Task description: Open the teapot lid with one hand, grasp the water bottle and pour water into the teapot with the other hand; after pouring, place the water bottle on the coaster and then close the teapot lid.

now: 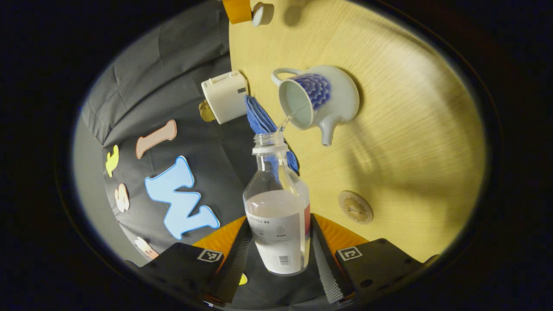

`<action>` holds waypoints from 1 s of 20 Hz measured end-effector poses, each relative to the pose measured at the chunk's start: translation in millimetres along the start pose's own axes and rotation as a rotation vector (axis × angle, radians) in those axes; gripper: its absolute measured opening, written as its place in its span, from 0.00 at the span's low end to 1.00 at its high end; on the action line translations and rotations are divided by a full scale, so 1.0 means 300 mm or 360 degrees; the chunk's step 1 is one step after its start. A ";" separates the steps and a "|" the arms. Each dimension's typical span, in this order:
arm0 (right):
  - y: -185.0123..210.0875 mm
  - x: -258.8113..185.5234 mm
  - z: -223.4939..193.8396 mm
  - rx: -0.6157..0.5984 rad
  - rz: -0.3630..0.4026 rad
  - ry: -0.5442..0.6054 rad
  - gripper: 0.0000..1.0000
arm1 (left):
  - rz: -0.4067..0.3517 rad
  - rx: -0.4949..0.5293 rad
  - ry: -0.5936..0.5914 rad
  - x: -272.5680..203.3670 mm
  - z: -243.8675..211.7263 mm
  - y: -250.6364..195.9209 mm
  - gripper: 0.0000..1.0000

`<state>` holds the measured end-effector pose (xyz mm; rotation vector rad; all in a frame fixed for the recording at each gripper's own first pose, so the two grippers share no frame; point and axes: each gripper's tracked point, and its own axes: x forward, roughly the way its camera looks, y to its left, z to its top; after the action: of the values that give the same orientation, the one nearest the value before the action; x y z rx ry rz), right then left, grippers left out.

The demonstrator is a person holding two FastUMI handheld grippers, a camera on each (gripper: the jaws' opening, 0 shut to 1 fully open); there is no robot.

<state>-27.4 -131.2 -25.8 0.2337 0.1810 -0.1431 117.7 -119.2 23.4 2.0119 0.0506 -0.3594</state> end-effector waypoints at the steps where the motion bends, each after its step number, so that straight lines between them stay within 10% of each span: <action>1: 0.001 0.001 0.000 0.0001 0.0000 -0.0003 0.06 | 0.0001 0.0014 0.0005 -0.004 -0.002 0.003 0.87; 20: 0.005 -0.001 0.008 0.0010 0.0018 -0.0034 0.06 | 0.0056 0.0144 0.0041 -0.041 -0.017 0.091 0.87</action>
<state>-27.0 -130.2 -23.0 0.2393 0.1582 -0.1347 112.5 -125.9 52.6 2.1045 0.0149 -0.3186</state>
